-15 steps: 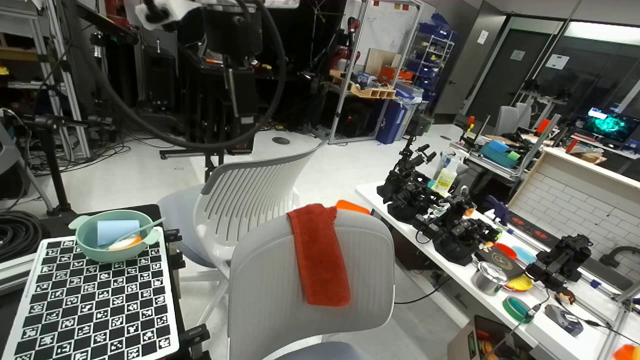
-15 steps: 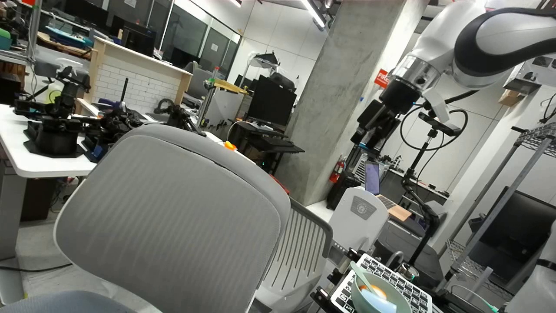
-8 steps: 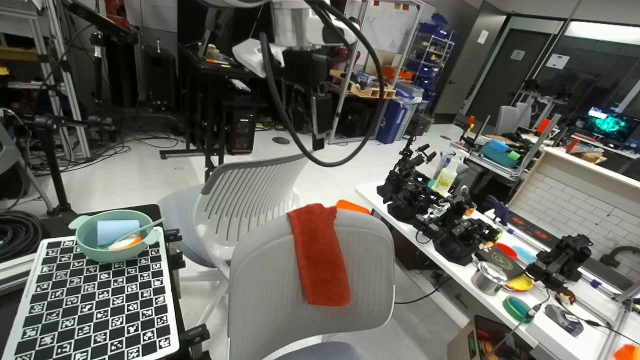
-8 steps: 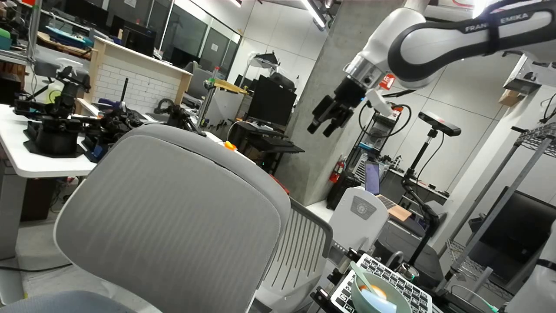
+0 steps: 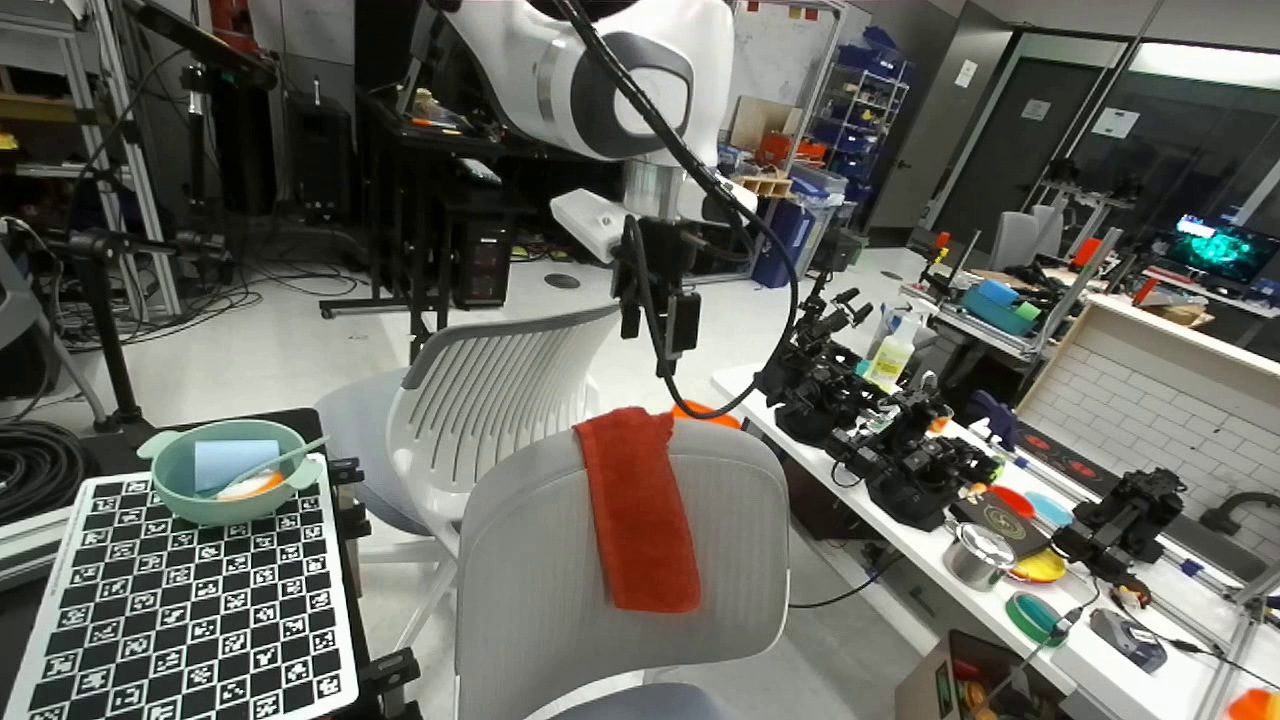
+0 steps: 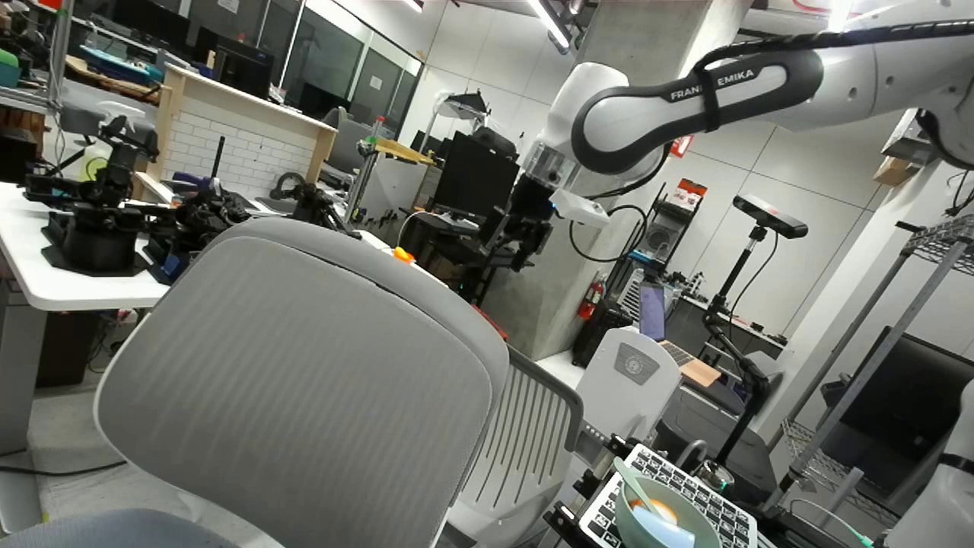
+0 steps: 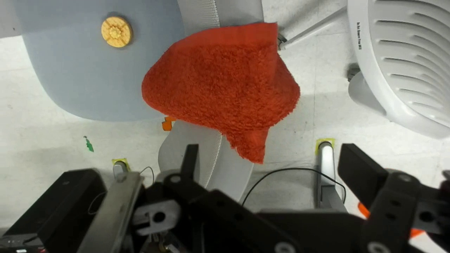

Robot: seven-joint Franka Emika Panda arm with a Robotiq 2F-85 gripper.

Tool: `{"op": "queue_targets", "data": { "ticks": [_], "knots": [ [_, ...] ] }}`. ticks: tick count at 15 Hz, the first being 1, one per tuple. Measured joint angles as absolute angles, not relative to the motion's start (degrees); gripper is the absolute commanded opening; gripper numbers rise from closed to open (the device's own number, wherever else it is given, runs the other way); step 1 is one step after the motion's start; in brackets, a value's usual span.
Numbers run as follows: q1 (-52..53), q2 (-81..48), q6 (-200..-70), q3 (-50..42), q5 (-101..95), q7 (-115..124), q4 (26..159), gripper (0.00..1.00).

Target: Move the orange towel to the chair on the left then back to the chair on the right

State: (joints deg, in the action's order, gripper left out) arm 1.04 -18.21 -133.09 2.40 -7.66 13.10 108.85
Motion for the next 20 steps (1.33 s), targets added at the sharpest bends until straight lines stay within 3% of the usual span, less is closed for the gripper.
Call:
{"op": "queue_targets", "data": {
  "ticks": [11,12,13,20],
  "knots": [
    [6.6,-30.2,-121.2,-1.2,-9.6,22.0,98.9,1.00],
    [6.6,-31.3,-121.3,-1.4,-9.6,22.0,98.2,0.83],
    [6.6,-32.3,-121.3,-1.7,-9.6,22.0,97.5,0.74],
    [6.8,-35.3,-121.3,-2.6,-9.6,22.0,94.5,0.20]
  ]
}}
